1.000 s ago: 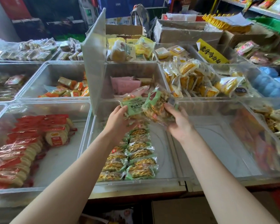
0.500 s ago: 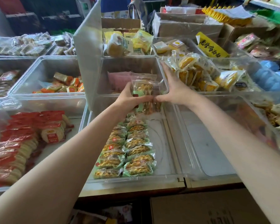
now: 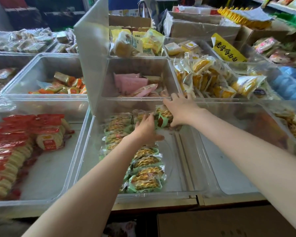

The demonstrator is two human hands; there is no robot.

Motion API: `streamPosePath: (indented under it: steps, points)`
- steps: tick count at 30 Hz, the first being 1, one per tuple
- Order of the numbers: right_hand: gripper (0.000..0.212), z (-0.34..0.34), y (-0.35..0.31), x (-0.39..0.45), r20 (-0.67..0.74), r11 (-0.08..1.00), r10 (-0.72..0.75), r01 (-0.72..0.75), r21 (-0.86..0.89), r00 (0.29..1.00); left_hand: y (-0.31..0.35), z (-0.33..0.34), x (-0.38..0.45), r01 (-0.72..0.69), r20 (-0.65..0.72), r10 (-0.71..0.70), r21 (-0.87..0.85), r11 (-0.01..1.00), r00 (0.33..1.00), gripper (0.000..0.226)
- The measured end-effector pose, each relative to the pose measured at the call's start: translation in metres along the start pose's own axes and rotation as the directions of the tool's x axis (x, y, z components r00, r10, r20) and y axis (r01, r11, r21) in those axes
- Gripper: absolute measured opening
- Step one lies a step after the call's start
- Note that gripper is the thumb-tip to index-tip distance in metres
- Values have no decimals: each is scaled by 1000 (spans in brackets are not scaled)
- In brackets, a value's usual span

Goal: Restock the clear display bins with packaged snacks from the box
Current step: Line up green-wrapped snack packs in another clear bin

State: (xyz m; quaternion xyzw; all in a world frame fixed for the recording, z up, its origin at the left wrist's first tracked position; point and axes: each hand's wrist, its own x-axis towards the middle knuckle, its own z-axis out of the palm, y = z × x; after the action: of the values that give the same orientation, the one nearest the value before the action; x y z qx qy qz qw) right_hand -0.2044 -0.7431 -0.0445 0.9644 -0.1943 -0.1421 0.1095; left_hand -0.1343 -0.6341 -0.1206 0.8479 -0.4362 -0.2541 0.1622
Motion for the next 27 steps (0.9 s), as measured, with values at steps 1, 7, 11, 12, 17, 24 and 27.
streamPosePath:
  steps: [1, 7, 11, 12, 17, 24, 27]
  points:
    - [81, 0, -5, 3, 15, 999, 11, -11, -35, 1000, -3, 5, 2, 18, 20, -20, 116, 993, 1000, 98]
    - [76, -12, -16, 11, 86, 987, 121, -111, -116, 989, -6, 9, 5, 127, 3, -156, 566, 814, 988, 85]
    - [62, -11, -32, 21, 95, 969, 190, -171, -177, 977, -6, 9, 1, 197, -33, -231, 646, 737, 972, 92]
    - [61, -9, -35, 24, 112, 966, 203, -181, -186, 973, -9, 9, 0, 206, -34, -242, 643, 738, 970, 93]
    - [58, 22, -33, 33, 118, 961, 176, -145, -234, 977, -10, 5, -1, 179, -19, -225, 673, 718, 974, 91]
    - [73, 56, -24, 43, 78, 994, 5, 4, -105, 997, -11, 13, -4, 99, -72, -69, 691, 716, 995, 87]
    - [81, 61, -23, 38, 32, 996, -24, 27, -90, 999, -16, 12, -1, -28, -16, 52, 659, 752, 999, 83]
